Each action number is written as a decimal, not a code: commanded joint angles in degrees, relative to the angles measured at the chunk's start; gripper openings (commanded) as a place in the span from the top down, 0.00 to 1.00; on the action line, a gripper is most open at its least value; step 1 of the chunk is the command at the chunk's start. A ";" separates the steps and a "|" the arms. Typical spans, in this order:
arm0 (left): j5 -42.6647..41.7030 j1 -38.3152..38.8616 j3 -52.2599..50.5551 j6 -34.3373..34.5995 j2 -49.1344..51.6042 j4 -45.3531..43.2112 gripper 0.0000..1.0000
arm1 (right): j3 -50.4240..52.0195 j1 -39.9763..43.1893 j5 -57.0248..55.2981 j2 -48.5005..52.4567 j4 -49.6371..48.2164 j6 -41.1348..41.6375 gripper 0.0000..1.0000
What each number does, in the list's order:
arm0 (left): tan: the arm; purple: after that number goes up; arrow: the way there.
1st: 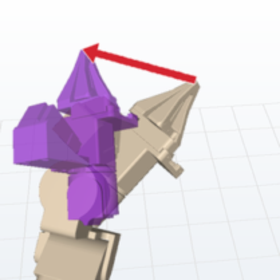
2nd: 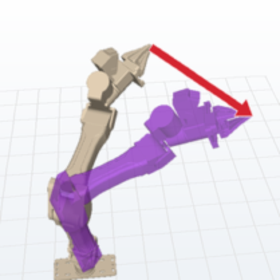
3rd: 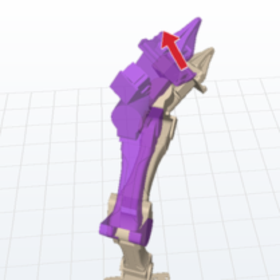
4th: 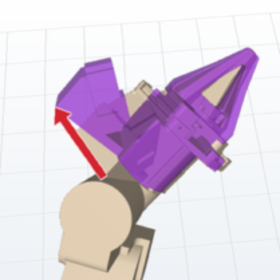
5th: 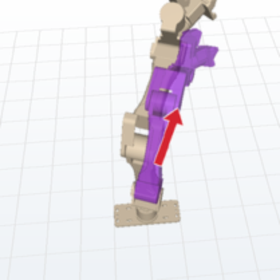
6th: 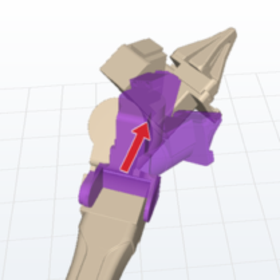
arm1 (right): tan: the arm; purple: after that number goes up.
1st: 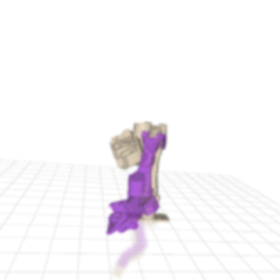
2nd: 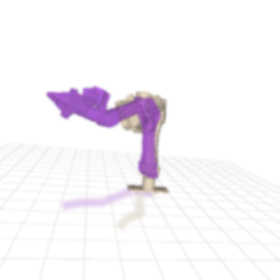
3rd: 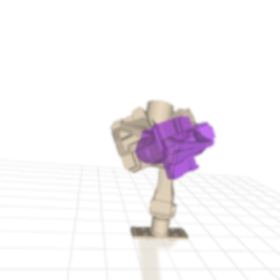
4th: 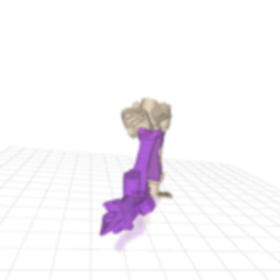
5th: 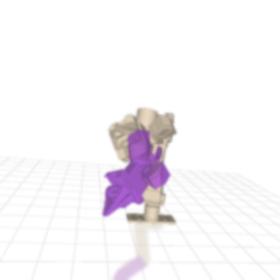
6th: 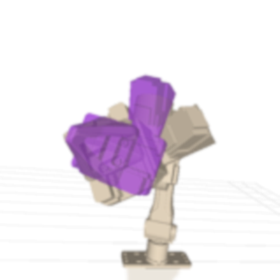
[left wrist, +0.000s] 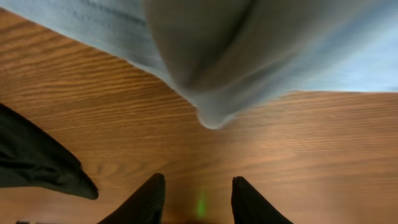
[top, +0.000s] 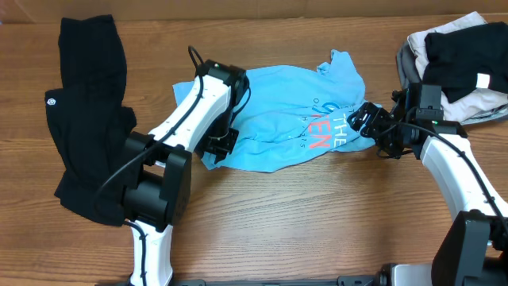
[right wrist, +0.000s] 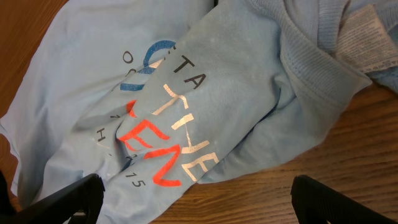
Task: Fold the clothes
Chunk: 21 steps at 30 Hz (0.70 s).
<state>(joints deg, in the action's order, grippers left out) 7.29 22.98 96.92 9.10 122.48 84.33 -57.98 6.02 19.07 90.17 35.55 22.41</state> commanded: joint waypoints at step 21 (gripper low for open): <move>3.04 -0.09 -17.79 -1.88 -0.26 -27.23 0.52 | -0.85 0.04 -0.13 -0.28 -0.28 -0.37 0.00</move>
<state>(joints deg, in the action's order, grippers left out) 10.17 22.98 81.28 7.79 119.15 60.18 -57.98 6.00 19.09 90.17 35.55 22.41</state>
